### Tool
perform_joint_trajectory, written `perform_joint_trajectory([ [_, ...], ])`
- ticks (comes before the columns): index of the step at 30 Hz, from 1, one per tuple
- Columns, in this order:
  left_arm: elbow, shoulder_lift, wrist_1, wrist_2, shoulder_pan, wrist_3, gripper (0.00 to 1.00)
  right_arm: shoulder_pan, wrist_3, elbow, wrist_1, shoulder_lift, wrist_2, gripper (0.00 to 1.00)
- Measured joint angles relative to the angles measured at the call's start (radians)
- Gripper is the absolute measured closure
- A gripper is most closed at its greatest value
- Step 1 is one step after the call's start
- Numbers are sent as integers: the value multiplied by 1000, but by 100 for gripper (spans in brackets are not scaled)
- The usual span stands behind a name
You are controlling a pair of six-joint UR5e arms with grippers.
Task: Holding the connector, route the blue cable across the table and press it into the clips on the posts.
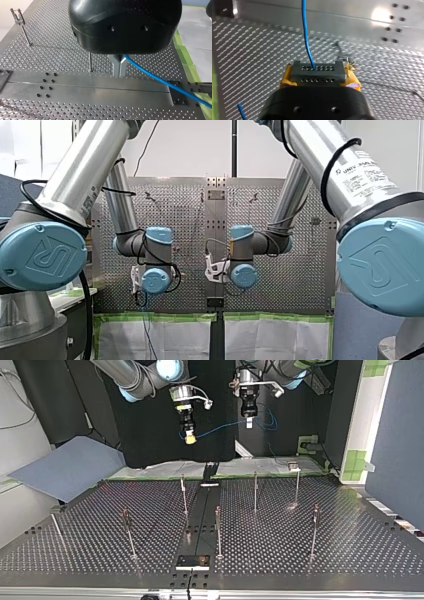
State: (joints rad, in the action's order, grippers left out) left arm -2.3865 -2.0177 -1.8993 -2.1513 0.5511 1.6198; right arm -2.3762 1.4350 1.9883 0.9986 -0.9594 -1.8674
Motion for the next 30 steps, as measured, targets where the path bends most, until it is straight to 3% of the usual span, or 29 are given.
perform_joint_trajectory([
  [4,0,0,0,0,0,0,100,-1,-13,-6,-44,25,-10,100],
  [16,0,0,0,0,0,0,100,-1,-16,-7,-173,32,-12,100],
  [21,-12,16,-17,-16,-3,-16,100,-1,-16,-8,-190,28,-13,100],
  [24,-17,43,-43,-42,-6,-25,100,-2,-5,-21,-203,7,-17,100],
  [30,-13,104,-104,-67,-18,-7,100,-7,45,-39,-236,-48,-1,100],
])
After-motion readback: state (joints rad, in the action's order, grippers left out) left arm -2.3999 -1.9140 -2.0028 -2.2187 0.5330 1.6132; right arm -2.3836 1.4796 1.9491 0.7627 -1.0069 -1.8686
